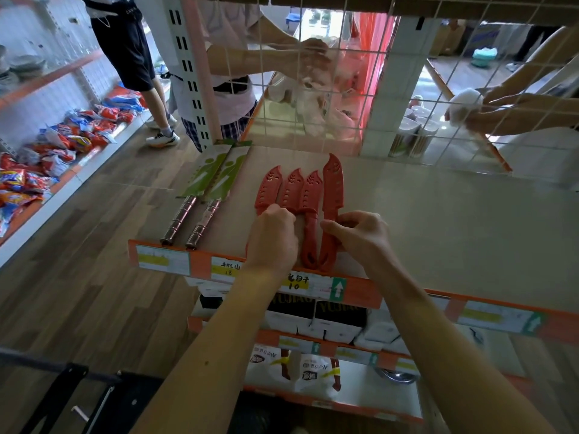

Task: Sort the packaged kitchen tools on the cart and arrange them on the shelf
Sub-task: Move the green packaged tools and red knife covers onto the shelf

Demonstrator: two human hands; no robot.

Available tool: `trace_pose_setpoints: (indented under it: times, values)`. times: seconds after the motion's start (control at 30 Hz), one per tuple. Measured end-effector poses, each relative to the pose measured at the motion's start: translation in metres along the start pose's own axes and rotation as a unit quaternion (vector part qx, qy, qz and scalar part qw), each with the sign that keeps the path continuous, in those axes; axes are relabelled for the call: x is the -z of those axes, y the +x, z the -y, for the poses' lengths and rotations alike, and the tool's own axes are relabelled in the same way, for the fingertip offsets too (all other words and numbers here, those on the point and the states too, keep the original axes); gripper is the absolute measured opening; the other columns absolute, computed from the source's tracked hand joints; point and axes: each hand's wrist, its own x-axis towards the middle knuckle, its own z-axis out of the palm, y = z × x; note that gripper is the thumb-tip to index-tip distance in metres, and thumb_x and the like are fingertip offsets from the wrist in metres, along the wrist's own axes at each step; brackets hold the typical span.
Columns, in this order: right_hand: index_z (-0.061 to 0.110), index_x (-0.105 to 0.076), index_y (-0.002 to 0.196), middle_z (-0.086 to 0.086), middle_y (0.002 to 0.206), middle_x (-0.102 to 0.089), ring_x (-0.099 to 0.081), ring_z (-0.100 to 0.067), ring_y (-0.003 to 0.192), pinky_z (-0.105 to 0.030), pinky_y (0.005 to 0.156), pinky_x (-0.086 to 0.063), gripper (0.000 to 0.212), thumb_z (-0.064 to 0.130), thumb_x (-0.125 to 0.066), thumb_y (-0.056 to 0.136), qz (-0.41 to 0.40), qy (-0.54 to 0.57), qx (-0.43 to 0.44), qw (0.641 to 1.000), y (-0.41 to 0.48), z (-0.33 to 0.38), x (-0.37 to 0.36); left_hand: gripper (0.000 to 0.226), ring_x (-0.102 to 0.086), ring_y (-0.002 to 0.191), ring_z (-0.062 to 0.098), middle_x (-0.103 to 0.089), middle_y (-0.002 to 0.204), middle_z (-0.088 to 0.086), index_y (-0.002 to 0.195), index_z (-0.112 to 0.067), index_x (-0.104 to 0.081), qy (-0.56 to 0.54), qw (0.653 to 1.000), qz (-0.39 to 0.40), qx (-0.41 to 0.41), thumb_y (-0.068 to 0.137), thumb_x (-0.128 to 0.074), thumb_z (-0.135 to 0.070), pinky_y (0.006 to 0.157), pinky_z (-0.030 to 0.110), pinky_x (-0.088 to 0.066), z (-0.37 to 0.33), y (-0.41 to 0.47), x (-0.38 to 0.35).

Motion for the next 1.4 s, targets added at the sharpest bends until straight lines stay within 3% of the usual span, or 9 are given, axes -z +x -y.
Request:
trace_pose_setpoints:
  times: [0.27,0.4,0.53,0.63,0.73,1.23,1.4]
  values:
    - [0.018,-0.069,0.067,-0.003,0.074,-0.069,-0.064,-0.015,0.071,-0.035,0.077,-0.057,0.014,0.027,-0.075,0.075,-0.015,-0.037,0.000,0.999,0.003,-0.005,0.001,0.021,-0.059,0.090,0.026,-0.057,0.104,0.013,0.103,-0.006,-0.067,0.008,1.000,0.023,-0.004,0.089,-0.055,-0.014,0.073,0.024,-0.041,-0.002,0.000,0.001]
    - [0.010,-0.073,0.082,0.000,0.073,-0.065,-0.058,-0.006,0.061,-0.018,0.060,-0.050,0.018,0.027,-0.075,0.076,-0.033,-0.078,0.019,0.996,0.004,-0.006,0.007,0.023,-0.058,0.093,0.027,-0.056,0.105,0.013,0.106,-0.005,-0.066,0.010,1.000,0.029,-0.008,0.089,-0.055,-0.014,0.078,0.026,-0.043,-0.002,0.000,0.003]
    - [0.004,-0.070,0.080,-0.010,0.082,-0.069,-0.064,-0.020,0.072,-0.031,0.069,-0.055,0.017,0.021,-0.070,0.077,-0.060,-0.205,0.070,0.975,0.003,-0.004,0.012,0.025,-0.058,0.095,0.027,-0.055,0.107,0.013,0.109,-0.005,-0.065,0.004,0.999,0.035,-0.010,0.088,-0.057,-0.015,0.080,0.026,-0.044,-0.001,0.000,0.005]
    - [-0.001,-0.064,0.086,-0.014,0.084,-0.066,-0.058,-0.023,0.071,-0.028,0.063,-0.046,0.016,0.014,-0.062,0.080,-0.065,-0.291,0.110,0.948,0.000,-0.003,0.009,0.027,-0.056,0.098,0.026,-0.054,0.110,0.012,0.111,-0.005,-0.064,0.007,0.999,0.040,-0.012,0.089,-0.057,-0.018,0.082,0.028,-0.045,-0.001,0.001,0.005]
    - [-0.002,-0.059,0.092,-0.017,0.093,-0.064,-0.060,-0.031,0.083,-0.027,0.065,-0.039,0.015,0.011,-0.058,0.083,-0.070,-0.323,0.133,0.934,-0.002,-0.004,0.003,0.028,-0.054,0.100,0.027,-0.054,0.112,0.011,0.112,-0.007,-0.063,0.017,0.999,0.040,-0.016,0.089,-0.056,-0.021,0.082,0.031,-0.046,-0.002,0.001,0.005]
    - [0.003,-0.059,0.103,-0.017,0.103,-0.063,-0.059,-0.031,0.094,-0.030,0.072,-0.042,0.031,0.025,-0.064,0.081,-0.035,-0.303,0.075,0.949,-0.005,-0.001,-0.004,0.034,-0.052,0.110,0.027,-0.056,0.118,0.009,0.120,-0.017,-0.060,0.029,0.998,0.046,-0.037,0.088,-0.057,-0.031,0.084,0.037,-0.050,-0.004,-0.001,0.011]
    - [0.004,-0.058,0.104,-0.015,0.103,-0.062,-0.056,-0.027,0.088,-0.027,0.071,-0.040,0.031,0.026,-0.064,0.083,-0.041,-0.292,0.074,0.953,-0.005,-0.002,-0.003,0.029,-0.056,0.104,0.025,-0.063,0.108,0.008,0.116,-0.020,-0.063,0.018,0.996,0.068,-0.055,0.090,-0.055,-0.030,0.086,0.035,-0.049,-0.007,-0.002,0.007]
